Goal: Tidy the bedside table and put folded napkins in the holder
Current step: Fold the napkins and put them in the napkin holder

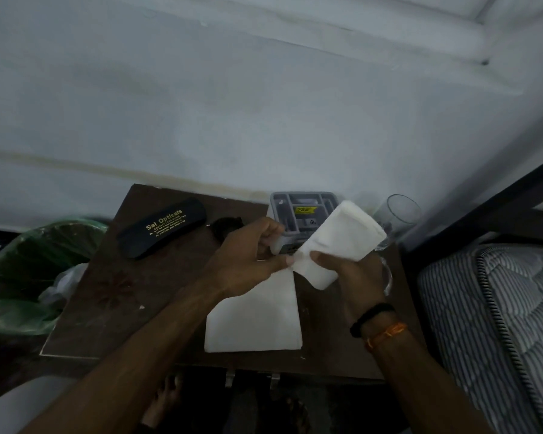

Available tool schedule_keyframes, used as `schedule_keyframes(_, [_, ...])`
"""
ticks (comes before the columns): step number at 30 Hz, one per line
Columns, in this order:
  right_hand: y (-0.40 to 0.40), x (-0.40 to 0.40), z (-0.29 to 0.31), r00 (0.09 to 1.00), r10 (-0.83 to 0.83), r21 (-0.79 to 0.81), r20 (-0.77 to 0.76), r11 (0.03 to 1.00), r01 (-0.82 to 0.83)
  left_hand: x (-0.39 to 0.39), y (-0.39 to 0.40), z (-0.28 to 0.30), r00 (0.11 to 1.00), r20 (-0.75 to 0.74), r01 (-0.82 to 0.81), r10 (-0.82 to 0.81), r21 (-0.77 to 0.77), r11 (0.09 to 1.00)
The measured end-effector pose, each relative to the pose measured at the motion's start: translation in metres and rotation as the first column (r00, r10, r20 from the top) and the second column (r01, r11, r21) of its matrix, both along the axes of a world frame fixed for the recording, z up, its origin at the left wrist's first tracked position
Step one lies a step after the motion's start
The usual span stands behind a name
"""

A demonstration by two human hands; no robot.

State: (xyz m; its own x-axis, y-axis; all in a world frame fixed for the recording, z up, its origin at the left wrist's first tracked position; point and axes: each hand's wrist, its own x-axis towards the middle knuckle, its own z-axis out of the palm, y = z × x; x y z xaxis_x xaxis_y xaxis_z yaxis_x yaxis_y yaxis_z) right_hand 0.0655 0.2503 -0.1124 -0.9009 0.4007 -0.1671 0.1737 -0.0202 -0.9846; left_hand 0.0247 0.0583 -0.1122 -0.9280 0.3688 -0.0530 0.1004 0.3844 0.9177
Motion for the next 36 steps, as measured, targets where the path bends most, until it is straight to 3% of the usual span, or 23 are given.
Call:
schedule_keyframes(3, [-0.009, -0.001, 0.018, 0.988, 0.140, -0.115, -0.072, 0.982, -0.147, 0.005, 0.007, 0.002, 0.995, 0.008, 0.104, -0.104, 0.038, 0.994])
schedule_keyframes(6, [-0.014, -0.004, 0.021, 0.975, 0.204, -0.173, -0.086, 0.961, -0.217, 0.008, 0.014, 0.001, 0.994, -0.025, 0.110, -0.108, 0.091, 0.990])
schedule_keyframes(12, [0.003, -0.012, 0.026, 0.941, 0.337, -0.131, -0.005, 0.933, -0.335, 0.006, 0.019, -0.005, 0.999, 0.024, 0.038, -0.041, 0.109, 0.993])
schedule_keyframes(15, [0.021, -0.014, 0.026, 0.916, 0.394, -0.107, 0.070, 0.916, -0.386, 0.003, 0.022, -0.007, 0.999, -0.043, -0.012, 0.014, 0.044, 0.999])
schedule_keyframes(20, [0.037, -0.017, 0.031, 0.981, 0.193, -0.104, -0.027, 0.975, -0.195, -0.006, 0.029, -0.009, 0.927, -0.371, -0.005, -0.044, -0.132, 0.991])
schedule_keyframes(27, [0.047, -0.032, 0.036, 0.978, -0.078, -0.086, -0.195, 0.994, 0.063, -0.016, 0.030, -0.020, 0.932, -0.329, 0.040, -0.154, -0.328, 0.944])
schedule_keyframes(36, [0.038, -0.058, 0.035, 0.971, -0.035, -0.101, -0.237, 0.995, 0.012, -0.022, 0.010, -0.011, 0.922, -0.362, -0.022, -0.138, -0.404, 0.915])
